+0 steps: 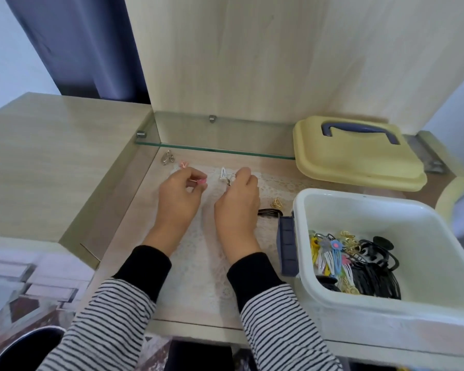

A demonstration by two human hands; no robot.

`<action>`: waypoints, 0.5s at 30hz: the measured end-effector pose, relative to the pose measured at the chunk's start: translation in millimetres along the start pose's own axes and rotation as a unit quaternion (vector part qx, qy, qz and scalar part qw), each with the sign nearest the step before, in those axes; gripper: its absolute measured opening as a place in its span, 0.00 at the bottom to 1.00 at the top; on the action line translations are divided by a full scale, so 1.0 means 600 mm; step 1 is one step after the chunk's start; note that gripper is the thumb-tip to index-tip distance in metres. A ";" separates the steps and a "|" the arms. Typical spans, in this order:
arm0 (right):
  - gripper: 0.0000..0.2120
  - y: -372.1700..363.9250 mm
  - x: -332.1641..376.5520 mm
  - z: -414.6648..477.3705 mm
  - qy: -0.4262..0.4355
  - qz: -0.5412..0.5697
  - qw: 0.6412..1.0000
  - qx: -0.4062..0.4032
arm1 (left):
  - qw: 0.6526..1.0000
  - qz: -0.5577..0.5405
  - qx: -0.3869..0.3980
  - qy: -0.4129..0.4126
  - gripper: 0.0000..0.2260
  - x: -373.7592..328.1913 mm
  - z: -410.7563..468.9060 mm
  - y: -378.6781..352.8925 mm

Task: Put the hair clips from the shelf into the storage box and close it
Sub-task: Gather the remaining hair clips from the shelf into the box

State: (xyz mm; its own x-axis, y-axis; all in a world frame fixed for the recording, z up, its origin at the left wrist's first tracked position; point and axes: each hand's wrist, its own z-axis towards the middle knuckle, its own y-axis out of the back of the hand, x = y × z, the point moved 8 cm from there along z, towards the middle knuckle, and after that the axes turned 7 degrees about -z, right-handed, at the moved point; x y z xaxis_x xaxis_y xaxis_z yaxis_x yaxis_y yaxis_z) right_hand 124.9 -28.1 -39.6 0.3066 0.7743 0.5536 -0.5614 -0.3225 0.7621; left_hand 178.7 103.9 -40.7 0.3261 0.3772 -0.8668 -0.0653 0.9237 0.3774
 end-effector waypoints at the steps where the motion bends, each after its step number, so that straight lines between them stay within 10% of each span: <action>1: 0.20 0.008 0.010 -0.005 0.004 0.014 1.000 0.013 | 1.000 -0.007 -0.006 0.002 0.06 -0.006 -0.002 0.008; 6: 0.28 0.068 0.062 -0.035 0.053 0.059 0.994 0.080 | 0.998 -0.050 -0.033 -0.003 0.04 -0.067 -0.006 0.047; 15: 0.14 0.260 0.063 -0.002 0.182 -0.011 0.970 0.159 | 0.988 -0.141 -0.047 -0.033 0.05 -0.250 -0.027 0.068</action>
State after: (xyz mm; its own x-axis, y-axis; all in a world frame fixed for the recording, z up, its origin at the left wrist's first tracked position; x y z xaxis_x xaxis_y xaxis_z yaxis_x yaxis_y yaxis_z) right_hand 48.1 -48.9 99.8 -0.0083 0.9053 0.4246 -0.2746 -0.4104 0.8696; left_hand 112.0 86.4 99.2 0.4037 0.1020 -0.9092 -0.0505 0.9947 0.0892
